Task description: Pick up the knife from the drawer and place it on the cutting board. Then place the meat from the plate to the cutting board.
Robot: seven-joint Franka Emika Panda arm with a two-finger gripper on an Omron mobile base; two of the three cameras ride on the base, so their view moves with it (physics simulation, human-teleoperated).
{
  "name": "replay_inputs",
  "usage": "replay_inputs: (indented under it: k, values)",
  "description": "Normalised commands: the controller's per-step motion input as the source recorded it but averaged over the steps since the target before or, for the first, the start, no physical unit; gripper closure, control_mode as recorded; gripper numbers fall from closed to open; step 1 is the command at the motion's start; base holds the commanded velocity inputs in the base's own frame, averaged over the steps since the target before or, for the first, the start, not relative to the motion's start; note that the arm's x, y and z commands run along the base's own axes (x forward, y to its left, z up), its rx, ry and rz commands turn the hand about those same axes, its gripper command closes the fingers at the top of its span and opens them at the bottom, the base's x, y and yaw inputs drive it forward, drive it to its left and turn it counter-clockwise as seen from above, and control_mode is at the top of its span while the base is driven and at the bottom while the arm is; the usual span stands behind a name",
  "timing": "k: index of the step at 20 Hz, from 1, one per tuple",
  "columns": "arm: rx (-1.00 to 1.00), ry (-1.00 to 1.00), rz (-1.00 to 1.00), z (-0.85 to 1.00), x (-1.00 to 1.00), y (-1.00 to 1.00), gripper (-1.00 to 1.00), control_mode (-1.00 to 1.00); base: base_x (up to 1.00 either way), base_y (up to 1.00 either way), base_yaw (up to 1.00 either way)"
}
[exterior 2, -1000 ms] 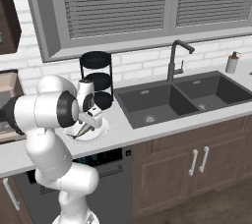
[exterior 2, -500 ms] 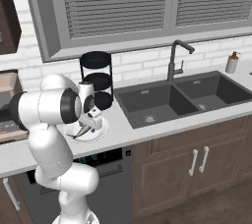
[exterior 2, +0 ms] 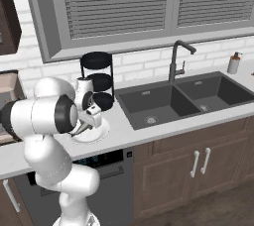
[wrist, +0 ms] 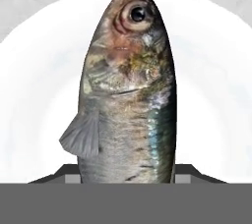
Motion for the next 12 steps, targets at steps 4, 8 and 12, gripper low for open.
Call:
replay_inputs:
  k: [4, 8, 12]
  values:
    - [0.0, -0.13, -0.14, 0.98, -0.5, -0.18, 1.0, -1.0, 0.0, 0.0, 0.0]
    - [0.0, -0.12, -0.03, 0.68, -0.73, -0.2, 1.0, -1.0, 0.0, 0.0, 0.0]
    - [0.0, -0.21, 0.0, 0.45, -0.96, -0.24, 1.0, -1.0, 0.0, 0.0, 0.0]
